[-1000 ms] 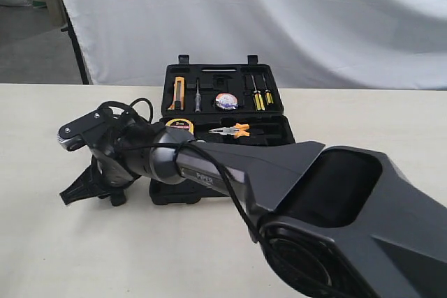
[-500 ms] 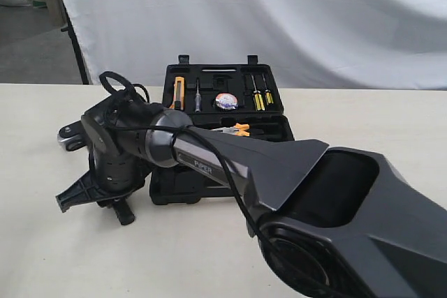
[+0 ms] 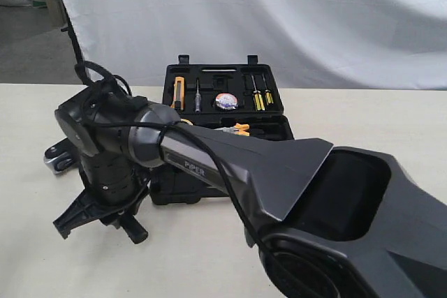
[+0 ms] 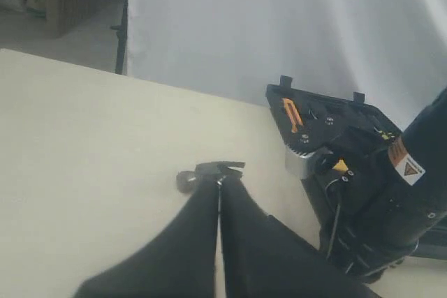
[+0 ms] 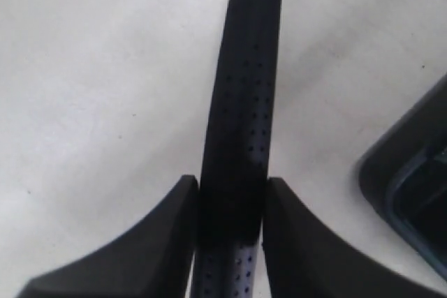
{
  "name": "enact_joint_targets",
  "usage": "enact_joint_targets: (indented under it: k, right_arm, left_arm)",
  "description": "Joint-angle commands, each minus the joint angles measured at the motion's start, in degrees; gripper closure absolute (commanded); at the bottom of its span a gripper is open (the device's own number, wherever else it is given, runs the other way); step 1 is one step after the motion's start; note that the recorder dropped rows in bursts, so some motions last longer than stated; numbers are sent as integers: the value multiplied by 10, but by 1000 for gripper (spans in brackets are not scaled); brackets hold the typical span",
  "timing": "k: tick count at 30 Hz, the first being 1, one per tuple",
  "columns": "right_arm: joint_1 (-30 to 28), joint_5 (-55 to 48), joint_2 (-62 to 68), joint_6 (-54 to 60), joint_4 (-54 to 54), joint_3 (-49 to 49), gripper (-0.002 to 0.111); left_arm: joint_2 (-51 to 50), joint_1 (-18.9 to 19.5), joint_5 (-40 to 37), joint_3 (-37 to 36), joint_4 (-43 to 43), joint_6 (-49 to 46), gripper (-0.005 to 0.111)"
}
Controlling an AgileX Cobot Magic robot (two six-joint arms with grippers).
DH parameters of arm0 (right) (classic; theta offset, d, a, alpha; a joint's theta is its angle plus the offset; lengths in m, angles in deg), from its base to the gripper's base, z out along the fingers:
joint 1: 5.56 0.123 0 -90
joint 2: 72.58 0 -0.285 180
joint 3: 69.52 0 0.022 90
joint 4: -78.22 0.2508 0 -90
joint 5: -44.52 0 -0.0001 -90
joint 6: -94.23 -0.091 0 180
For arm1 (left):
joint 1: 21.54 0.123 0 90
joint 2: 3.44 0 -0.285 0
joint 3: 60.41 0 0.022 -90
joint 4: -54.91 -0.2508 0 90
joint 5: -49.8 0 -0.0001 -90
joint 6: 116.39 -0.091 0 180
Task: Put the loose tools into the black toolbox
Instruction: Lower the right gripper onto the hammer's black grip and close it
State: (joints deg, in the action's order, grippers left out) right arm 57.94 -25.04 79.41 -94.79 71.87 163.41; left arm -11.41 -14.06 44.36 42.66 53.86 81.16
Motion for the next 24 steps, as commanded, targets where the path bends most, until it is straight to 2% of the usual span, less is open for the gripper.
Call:
enact_joint_targets:
  k: [1,6,14,24]
  right_arm:
    - [19,-4,-32,26,9,-22,109]
    - [28,-3,-103,29,16,-170,109]
    - [36,86,-215,56,39,-363,109]
    - [33,95,-257,116,8,-511,109]
  left_arm:
    - [2,15,4,2,-3,3,106]
    - [2,15,4,2,-3,3,106]
    - [2,15,4,2,-3,3,106]
    - [2,15,4,2,-3,3,106]
